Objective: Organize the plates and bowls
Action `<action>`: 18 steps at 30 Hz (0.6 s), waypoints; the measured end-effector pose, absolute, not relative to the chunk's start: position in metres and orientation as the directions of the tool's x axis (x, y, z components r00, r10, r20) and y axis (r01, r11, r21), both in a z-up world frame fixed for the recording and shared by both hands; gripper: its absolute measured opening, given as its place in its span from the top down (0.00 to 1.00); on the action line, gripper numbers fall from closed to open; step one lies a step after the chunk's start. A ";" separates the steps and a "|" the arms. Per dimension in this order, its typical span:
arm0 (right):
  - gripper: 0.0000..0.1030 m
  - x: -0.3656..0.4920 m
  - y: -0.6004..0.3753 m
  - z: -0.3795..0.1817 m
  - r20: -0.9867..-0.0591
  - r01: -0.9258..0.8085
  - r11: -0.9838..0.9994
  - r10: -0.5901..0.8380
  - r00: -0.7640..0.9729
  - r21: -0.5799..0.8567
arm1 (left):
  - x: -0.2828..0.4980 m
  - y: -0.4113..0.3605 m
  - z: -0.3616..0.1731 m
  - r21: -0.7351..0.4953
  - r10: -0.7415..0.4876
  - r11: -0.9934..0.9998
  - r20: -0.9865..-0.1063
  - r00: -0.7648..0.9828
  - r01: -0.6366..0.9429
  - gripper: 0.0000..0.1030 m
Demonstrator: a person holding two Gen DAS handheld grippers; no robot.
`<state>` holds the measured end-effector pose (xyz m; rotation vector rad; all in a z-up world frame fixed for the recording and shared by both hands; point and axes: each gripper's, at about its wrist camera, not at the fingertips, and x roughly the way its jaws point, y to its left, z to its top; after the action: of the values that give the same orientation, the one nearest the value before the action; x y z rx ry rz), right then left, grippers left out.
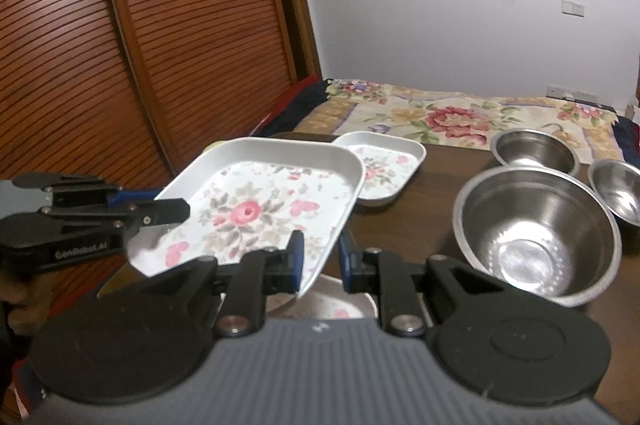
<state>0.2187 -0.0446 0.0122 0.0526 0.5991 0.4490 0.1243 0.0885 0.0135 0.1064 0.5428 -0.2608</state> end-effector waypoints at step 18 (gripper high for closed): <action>0.80 0.199 -0.059 -0.004 -0.545 -0.367 0.911 0.408 0.733 0.188 | 0.109 0.077 -0.005 0.015 -0.245 0.953 -0.551 0.797 0.304 0.82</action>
<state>0.1991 -0.0586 -0.0037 0.0693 0.6152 0.4269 0.1095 0.0774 -0.0051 0.1049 0.5772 -0.2951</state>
